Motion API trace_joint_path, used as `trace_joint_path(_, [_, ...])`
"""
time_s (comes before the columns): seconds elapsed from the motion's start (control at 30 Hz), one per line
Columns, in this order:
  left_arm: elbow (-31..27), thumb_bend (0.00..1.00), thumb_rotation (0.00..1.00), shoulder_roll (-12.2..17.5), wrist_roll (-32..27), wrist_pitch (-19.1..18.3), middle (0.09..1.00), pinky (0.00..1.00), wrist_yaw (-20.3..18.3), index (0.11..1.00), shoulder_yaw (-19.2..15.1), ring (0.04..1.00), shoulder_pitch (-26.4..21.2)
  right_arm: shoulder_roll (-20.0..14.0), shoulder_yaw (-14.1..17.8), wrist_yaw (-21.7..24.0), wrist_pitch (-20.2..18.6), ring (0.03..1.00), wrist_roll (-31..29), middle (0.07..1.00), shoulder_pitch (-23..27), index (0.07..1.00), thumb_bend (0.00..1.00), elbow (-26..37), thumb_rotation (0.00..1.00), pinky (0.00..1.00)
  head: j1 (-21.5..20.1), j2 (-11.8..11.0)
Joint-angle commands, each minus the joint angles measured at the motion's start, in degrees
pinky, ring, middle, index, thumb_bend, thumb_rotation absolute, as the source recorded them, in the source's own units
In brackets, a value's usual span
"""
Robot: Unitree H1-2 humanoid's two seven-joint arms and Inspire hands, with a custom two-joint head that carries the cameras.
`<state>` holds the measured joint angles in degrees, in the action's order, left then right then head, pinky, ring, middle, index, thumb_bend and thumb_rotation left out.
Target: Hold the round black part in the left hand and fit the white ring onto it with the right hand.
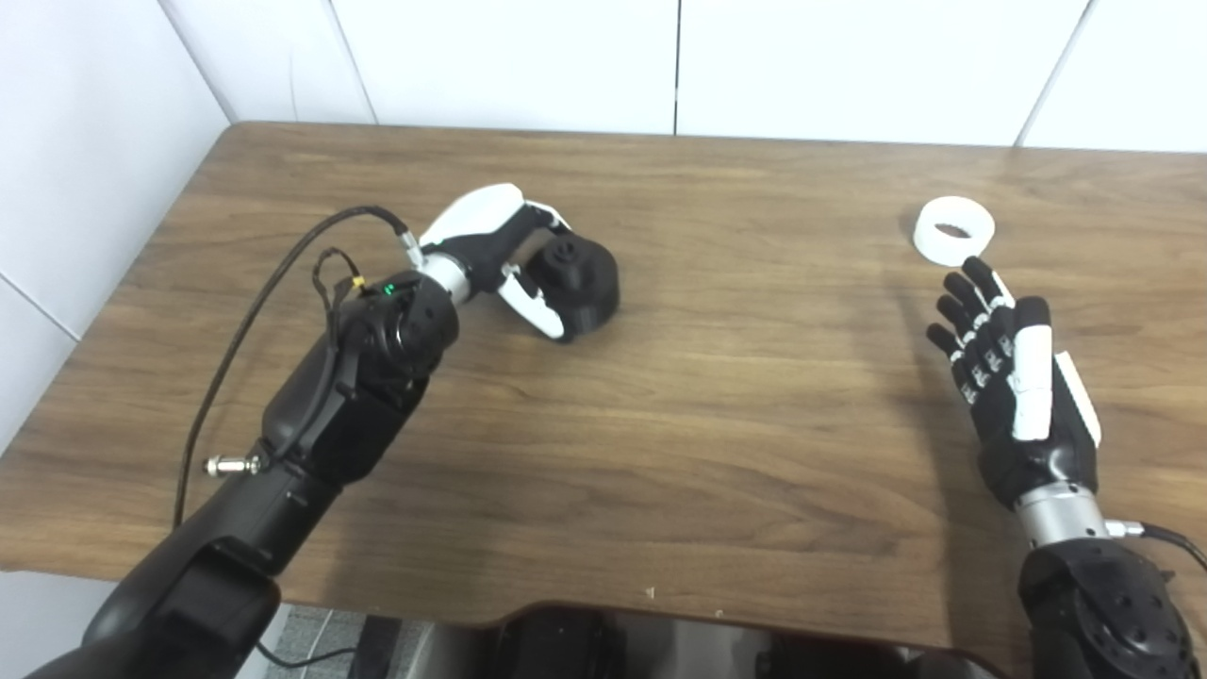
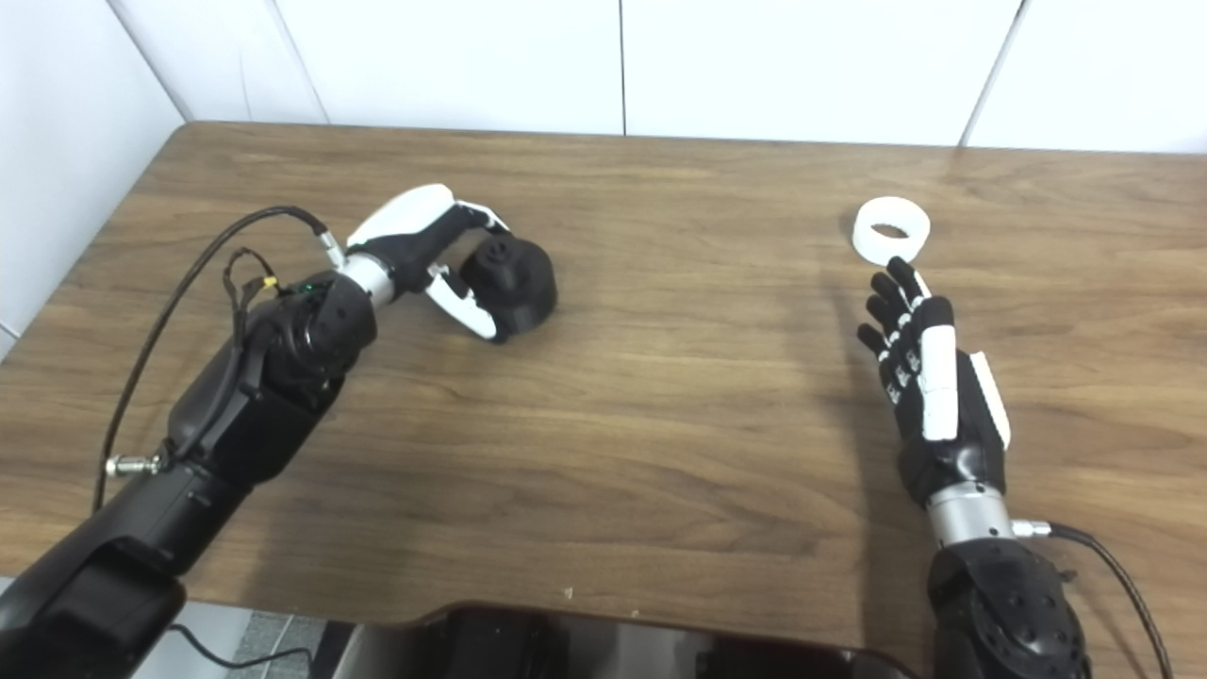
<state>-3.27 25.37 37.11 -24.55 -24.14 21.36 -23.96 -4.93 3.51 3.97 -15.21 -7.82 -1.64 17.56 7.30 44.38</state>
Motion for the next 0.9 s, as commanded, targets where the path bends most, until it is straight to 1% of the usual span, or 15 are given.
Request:
trace_joint_path(0.0, [-3.6, 0.85, 0.13, -0.1, 0.6, -1.0, 0.892, 0.81, -2.0, 0.651, 0.7, 0.958, -0.4, 0.0, -0.1, 0.1, 1.4, 0.959, -0.2, 0.949, 1.1, 0.954, 0.68, 1.9, 1.0, 0.93, -0.3, 0.0])
trace_joint_path(0.17, [-8.5, 0.84, 0.14, -1.2, 1.8, -2.0, 0.9, 0.83, -5.6, 0.655, 2.4, 0.961, 1.2, 0.1, -0.2, 0.1, 2.0, 0.948, 0.1, 0.945, 1.0, 0.954, 0.69, 1.8, 1.0, 0.91, -0.9, 0.1])
trace_joint_path(0.33, [-11.9, 0.84, 0.15, -2.5, 2.2, -0.9, 0.893, 0.82, -6.0, 0.644, 3.8, 0.953, 3.0, 0.5, -0.4, -0.3, 1.9, 0.942, 0.3, 0.94, 1.0, 0.947, 0.69, 1.9, 1.0, 0.91, -1.7, 0.1])
trace_joint_path(0.43, [-13.8, 0.84, 0.16, -3.0, 3.0, 0.6, 0.894, 0.82, -6.1, 0.64, 5.2, 0.959, 4.3, 0.7, -0.6, -0.4, 1.7, 0.946, 0.3, 0.939, 0.9, 0.951, 0.69, 2.0, 1.0, 0.92, -2.2, -0.1])
trace_joint_path(0.57, [-16.4, 0.84, 0.15, -4.0, 3.7, 1.1, 0.901, 0.82, -7.0, 0.642, 7.0, 0.972, 5.5, 1.3, -0.7, -0.8, 1.4, 0.947, 0.3, 0.936, 0.7, 0.95, 0.7, 2.6, 1.0, 0.92, -2.9, -0.1])
trace_joint_path(0.67, [-18.3, 0.84, 0.16, -4.8, 4.5, 0.9, 0.907, 0.83, -8.4, 0.648, 8.2, 0.982, 5.9, 1.4, -0.8, -0.9, 1.1, 0.953, 0.3, 0.94, 0.5, 0.957, 0.69, 2.9, 1.0, 0.94, -3.4, -0.1])
trace_joint_path(0.77, [-18.8, 0.84, 0.16, -5.6, 4.7, 1.2, 0.906, 0.84, -8.7, 0.646, 8.4, 0.982, 6.5, 1.4, -1.0, -0.9, 1.1, 0.956, 0.3, 0.942, 0.3, 0.959, 0.69, 3.1, 1.0, 0.94, -3.9, -0.1])
trace_joint_path(0.8, [-18.7, 0.85, 0.16, -6.0, 4.8, 1.5, 0.905, 0.81, -8.5, 0.64, 8.5, 0.984, 6.8, 1.3, -1.1, -0.9, 1.1, 0.957, 0.4, 0.944, 0.3, 0.96, 0.69, 3.2, 1.0, 0.94, -4.0, 0.0])
trace_joint_path(0.87, [-18.6, 0.86, 0.16, -6.7, 5.0, 2.0, 0.904, 0.79, -8.1, 0.635, 8.6, 0.985, 7.3, 1.2, -1.2, -0.9, 1.0, 0.956, 0.4, 0.945, 0.2, 0.96, 0.69, 3.6, 1.0, 0.94, -4.3, -0.1])
